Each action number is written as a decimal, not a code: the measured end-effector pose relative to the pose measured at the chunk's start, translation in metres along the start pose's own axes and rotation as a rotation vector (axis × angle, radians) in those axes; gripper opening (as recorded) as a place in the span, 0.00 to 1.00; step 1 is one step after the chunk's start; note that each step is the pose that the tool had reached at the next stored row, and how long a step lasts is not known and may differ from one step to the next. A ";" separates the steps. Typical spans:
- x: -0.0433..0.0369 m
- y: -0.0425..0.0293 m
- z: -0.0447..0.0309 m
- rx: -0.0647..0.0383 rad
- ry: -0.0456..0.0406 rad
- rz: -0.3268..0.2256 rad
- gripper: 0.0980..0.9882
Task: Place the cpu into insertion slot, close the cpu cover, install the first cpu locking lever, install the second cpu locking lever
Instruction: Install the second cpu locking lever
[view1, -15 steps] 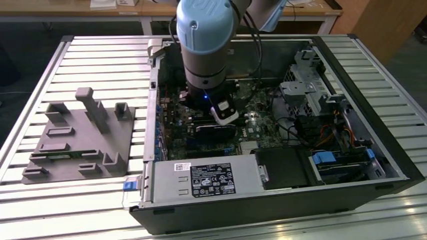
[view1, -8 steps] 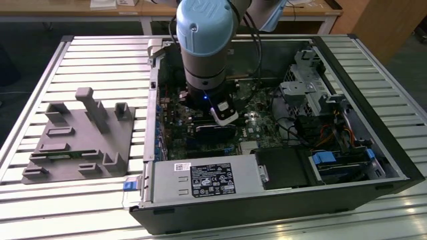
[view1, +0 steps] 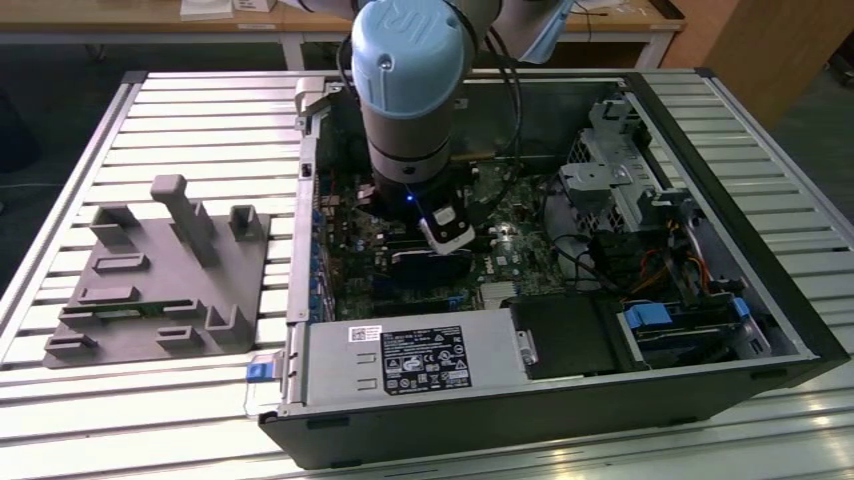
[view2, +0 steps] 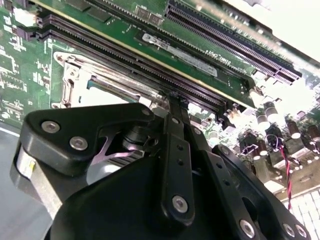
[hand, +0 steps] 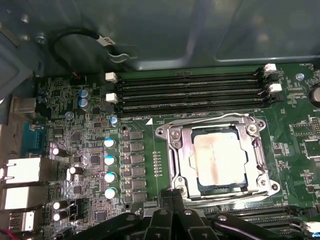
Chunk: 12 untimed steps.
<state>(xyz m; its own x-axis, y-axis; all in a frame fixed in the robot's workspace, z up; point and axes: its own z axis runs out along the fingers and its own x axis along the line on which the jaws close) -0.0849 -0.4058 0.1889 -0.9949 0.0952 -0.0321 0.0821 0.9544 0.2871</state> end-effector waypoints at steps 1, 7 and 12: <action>0.0001 -0.0001 0.0001 0.000 0.0001 0.000 0.01; -0.0001 0.0010 -0.0030 -0.001 -0.0003 0.000 0.01; -0.0005 0.0047 -0.0155 0.000 -0.0002 0.000 0.01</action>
<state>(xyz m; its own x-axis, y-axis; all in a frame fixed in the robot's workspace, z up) -0.0850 -0.4058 0.2051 -0.9949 0.0953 -0.0322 0.0821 0.9543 0.2873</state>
